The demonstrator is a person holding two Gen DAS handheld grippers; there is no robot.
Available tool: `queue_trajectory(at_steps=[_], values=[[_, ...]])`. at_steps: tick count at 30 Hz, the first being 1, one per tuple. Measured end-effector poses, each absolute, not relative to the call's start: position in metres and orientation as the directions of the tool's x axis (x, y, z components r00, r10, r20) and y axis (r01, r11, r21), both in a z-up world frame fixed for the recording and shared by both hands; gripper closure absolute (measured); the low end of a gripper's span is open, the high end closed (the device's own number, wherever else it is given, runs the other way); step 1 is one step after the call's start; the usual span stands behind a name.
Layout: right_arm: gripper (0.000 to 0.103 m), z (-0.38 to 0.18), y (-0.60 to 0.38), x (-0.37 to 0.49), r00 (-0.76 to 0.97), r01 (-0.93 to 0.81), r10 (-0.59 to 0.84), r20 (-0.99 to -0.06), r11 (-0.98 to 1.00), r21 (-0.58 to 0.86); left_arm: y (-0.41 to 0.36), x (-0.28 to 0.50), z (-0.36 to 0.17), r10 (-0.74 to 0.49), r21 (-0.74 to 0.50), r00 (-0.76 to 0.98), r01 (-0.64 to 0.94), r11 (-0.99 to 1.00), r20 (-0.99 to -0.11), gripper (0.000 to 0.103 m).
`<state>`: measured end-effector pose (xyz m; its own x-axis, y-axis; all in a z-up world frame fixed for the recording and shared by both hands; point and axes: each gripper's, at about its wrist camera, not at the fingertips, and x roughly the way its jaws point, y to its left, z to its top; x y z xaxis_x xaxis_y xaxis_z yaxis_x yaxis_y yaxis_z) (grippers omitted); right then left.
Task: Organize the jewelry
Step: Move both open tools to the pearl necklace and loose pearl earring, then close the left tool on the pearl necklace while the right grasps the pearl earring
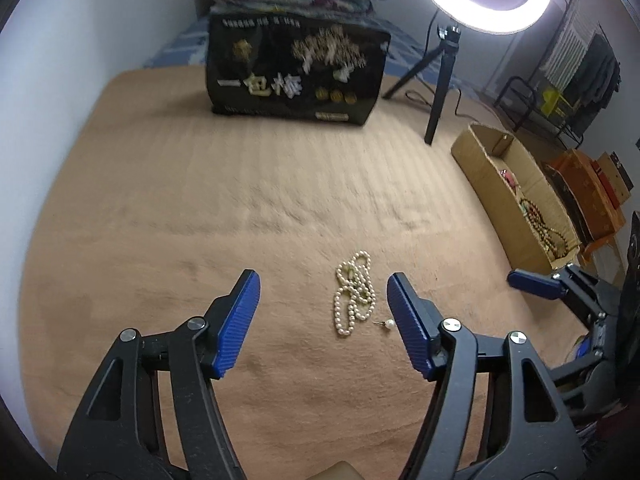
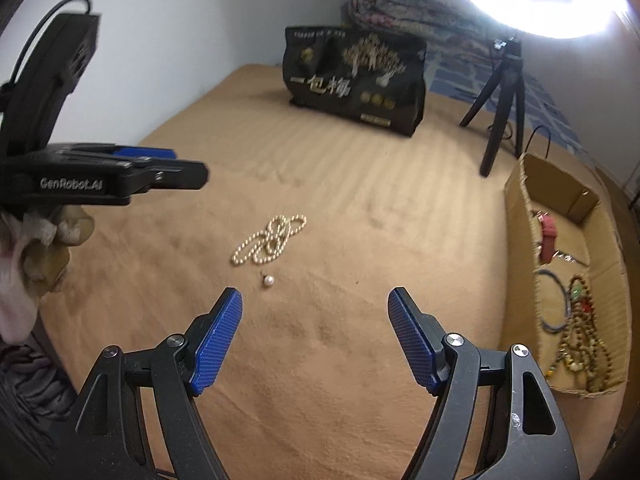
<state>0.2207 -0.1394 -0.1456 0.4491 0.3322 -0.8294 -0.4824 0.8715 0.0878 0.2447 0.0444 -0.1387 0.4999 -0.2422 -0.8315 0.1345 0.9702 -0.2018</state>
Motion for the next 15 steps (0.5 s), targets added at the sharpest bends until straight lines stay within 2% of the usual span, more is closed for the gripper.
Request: queue_trajectory(at_steps=[3, 15], values=[[0.028, -0.157, -0.138, 0.222, 0.429, -0.477, 0.339, -0.837, 0.872, 0.109, 0.039, 0.255, -0.156, -0.261, -0.227, 0.449, 0.129, 0.965, -0.855, 0.045], [0.028, -0.171, -0.138, 0.227, 0.409, -0.457, 0.351, -0.842, 0.878, 0.144, 0.018, 0.282, -0.203, -0.279, -0.25, 0.335, 0.125, 0.96, -0.9, 0.045]])
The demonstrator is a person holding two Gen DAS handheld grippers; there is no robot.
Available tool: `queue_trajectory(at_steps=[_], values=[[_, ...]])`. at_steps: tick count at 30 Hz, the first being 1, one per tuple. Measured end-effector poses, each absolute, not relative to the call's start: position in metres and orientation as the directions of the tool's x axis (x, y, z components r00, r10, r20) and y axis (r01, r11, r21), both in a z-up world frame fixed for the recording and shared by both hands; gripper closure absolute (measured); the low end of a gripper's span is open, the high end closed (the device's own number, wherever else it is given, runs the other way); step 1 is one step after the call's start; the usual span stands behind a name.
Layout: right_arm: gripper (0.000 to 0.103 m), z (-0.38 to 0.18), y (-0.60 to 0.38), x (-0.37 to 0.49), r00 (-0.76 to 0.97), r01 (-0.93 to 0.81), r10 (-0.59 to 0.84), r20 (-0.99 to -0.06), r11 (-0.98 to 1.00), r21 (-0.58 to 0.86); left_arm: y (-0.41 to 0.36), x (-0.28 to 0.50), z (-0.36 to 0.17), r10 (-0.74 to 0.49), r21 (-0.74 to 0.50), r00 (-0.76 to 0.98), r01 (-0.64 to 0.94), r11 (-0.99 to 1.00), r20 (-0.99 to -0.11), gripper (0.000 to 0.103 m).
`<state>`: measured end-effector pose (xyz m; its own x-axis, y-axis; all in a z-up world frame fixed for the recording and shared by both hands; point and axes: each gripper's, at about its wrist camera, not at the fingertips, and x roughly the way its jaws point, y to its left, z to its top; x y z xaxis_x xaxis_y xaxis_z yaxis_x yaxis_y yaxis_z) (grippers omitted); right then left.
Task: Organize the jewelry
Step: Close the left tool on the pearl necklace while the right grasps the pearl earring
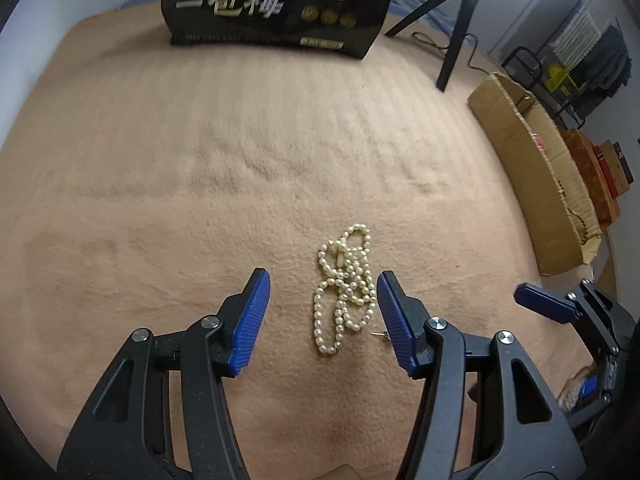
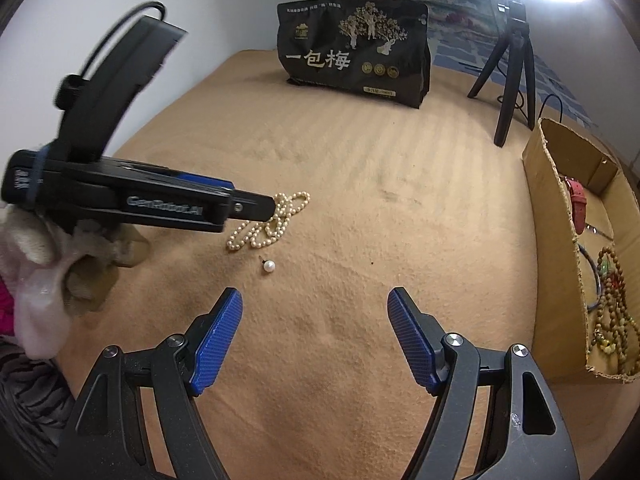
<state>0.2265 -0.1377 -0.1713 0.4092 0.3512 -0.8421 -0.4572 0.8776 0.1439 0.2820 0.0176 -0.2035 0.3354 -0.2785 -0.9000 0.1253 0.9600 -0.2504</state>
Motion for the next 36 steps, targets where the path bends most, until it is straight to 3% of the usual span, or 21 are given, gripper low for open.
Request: queue_trajectory(at_steps=[15, 24, 27, 31, 36], values=[[0.031, -0.173, -0.136, 0.226, 0.407, -0.457, 0.347, -0.845, 0.878, 0.141, -0.006, 0.289, -0.215, -0.227, -0.177, 0.329, 0.175, 0.969, -0.917, 0.045], [0.039, -0.179, -0.127, 0.23, 0.397, -0.455, 0.35, -0.848, 0.878, 0.149, 0.005, 0.29, -0.22, -0.168, -0.119, 0.35, 0.159, 0.98, -0.922, 0.086], [0.044, -0.184, -0.12, 0.232, 0.384, -0.462, 0.36, -0.85, 0.872, 0.16, 0.012, 0.289, -0.22, -0.173, -0.124, 0.354, 0.157, 0.98, -0.919, 0.091], [0.062, -0.192, -0.11, 0.233, 0.374, -0.47, 0.361, -0.854, 0.868, 0.16, 0.017, 0.288, -0.219, -0.163, -0.111, 0.362, 0.16, 0.981, -0.918, 0.092], [0.069, -0.2, -0.1, 0.237, 0.376, -0.476, 0.367, -0.851, 0.865, 0.163, 0.023, 0.284, -0.218, -0.159, -0.106, 0.367, 0.159, 0.982, -0.917, 0.092]])
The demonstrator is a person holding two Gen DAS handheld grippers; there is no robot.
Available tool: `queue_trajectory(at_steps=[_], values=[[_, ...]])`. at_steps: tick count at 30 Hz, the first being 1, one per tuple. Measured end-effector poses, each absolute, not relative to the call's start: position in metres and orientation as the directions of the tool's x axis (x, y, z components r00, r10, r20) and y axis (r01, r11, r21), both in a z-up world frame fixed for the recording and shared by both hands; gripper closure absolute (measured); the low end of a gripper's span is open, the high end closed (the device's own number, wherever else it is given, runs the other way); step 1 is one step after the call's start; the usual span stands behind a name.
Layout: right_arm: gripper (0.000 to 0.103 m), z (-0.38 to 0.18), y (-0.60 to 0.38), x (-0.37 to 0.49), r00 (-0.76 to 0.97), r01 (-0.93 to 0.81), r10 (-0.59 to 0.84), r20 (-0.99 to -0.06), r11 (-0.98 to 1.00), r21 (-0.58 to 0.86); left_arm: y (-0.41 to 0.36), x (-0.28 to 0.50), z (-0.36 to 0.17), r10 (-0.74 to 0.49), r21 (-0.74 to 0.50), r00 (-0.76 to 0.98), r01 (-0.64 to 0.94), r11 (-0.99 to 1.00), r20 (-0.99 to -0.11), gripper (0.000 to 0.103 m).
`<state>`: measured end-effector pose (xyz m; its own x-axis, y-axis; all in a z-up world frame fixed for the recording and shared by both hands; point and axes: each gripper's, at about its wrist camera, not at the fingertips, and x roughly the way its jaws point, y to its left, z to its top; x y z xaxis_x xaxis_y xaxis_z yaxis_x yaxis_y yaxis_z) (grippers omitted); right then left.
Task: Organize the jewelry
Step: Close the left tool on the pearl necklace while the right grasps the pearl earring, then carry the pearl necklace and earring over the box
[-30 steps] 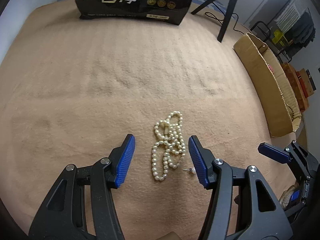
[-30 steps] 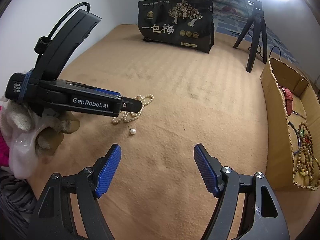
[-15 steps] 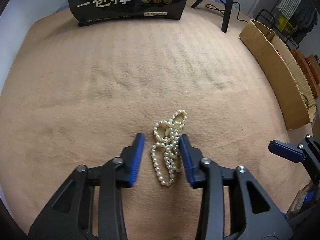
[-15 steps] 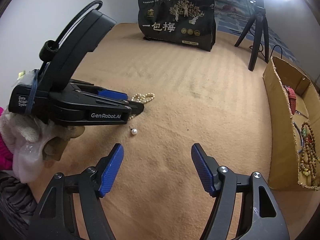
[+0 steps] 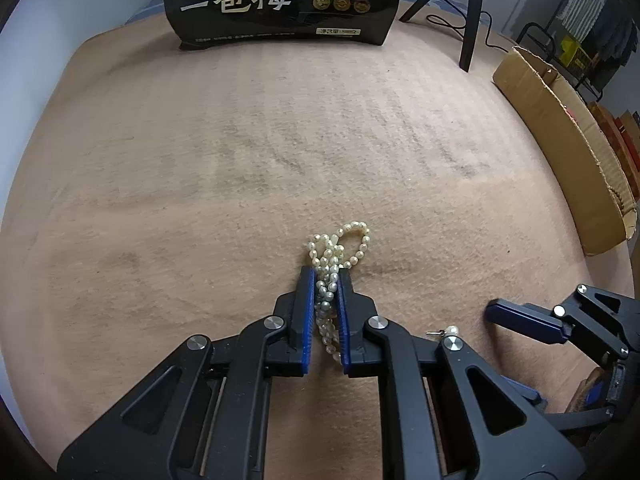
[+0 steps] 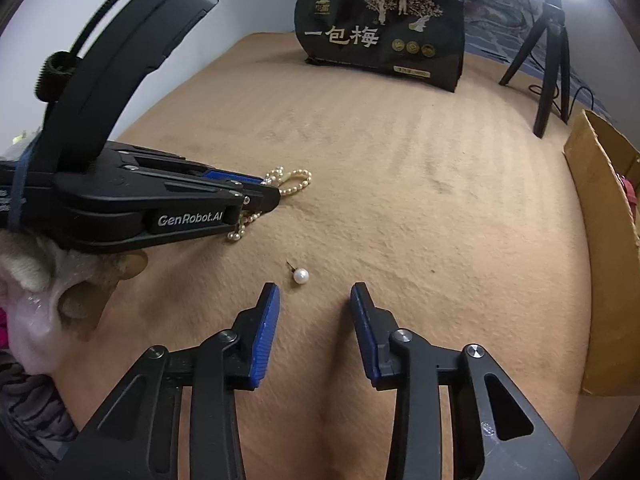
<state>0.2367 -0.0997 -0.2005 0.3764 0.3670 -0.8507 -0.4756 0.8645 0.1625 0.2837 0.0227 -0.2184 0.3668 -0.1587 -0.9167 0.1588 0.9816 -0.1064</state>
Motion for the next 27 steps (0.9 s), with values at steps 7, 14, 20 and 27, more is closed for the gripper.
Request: queue_trajectory(at_steps=[7, 14, 20, 27], values=[[0.084, -0.206, -0.087, 0.241, 0.389, -0.498, 0.356, -0.85, 0.857, 0.131, 0.03, 0.28, -0.217, -0.166, -0.118, 0.365, 0.151, 0.982, -0.916, 0.093], [0.097, -0.212, -0.077, 0.238, 0.398, -0.533, 0.333, -0.855, 0.843, 0.08, 0.032, 0.278, -0.216, -0.162, -0.115, 0.367, 0.148, 0.982, -0.916, 0.094], [0.097, -0.202, -0.086, 0.237, 0.427, -0.514, 0.334, -0.84, 0.854, 0.079, 0.034, 0.277, -0.212, -0.159, -0.12, 0.368, 0.128, 0.985, -0.916, 0.095], [0.096, -0.176, -0.104, 0.233, 0.466, -0.496, 0.333, -0.82, 0.865, 0.07, 0.036, 0.273, -0.196, -0.154, -0.121, 0.395, 0.108, 0.987, -0.906, 0.097]])
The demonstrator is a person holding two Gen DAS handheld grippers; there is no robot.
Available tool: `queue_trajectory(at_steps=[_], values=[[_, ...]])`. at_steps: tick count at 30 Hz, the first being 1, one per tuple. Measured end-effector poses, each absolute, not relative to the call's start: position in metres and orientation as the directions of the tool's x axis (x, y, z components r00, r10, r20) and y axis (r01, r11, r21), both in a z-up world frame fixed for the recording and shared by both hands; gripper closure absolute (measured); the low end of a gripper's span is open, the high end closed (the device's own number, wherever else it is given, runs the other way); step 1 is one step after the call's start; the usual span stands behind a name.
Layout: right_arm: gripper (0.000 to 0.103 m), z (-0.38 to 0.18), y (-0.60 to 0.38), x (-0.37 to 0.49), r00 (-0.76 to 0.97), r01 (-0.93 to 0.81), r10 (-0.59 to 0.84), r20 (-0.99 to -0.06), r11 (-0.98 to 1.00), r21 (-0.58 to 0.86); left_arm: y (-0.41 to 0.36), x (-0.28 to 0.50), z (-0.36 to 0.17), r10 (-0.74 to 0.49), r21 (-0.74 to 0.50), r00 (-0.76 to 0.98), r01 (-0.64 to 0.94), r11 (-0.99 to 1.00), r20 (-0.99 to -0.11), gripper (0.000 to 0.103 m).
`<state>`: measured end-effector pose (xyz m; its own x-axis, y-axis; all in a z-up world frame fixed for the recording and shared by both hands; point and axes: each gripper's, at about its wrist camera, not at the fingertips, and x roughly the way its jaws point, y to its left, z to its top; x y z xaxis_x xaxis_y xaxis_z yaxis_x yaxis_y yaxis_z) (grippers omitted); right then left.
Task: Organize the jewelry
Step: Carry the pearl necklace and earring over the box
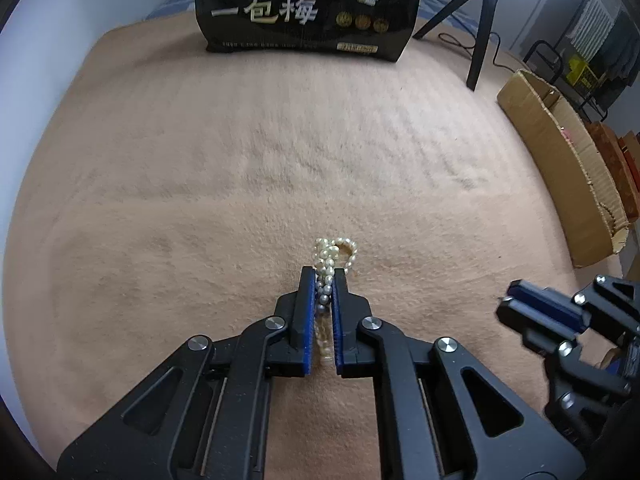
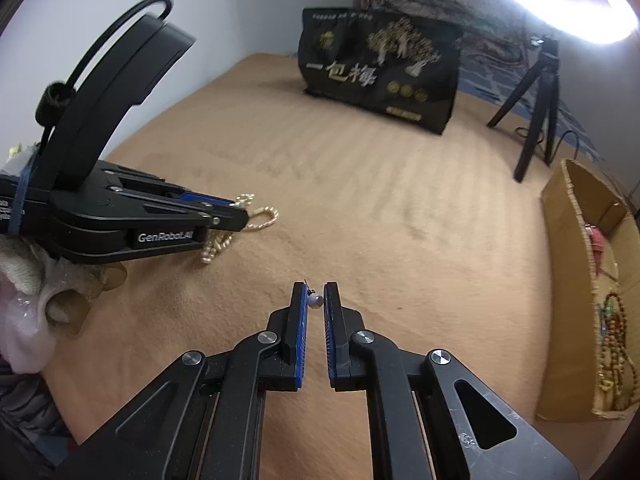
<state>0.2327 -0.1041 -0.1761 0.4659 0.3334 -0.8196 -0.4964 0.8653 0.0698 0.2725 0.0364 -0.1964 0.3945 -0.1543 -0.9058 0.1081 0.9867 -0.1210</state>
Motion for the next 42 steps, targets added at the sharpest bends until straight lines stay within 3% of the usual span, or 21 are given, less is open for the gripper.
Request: queue_trajectory(at_steps=[22, 42], values=[[0.096, -0.096, -0.179, 0.217, 0.582, -0.43, 0.346, -0.736, 0.899, 0.082, 0.032, 0.246, -0.104, -0.259, -0.245, 0.54, 0.1, 0.964, -0.801, 0.098], [0.096, -0.05, -0.319, 0.216, 0.696, -0.221, 0.227, -0.682, 0.97, 0.097, -0.096, 0.229, -0.035, -0.452, -0.302, 0.578, 0.341, 0.89, -0.68, 0.098]])
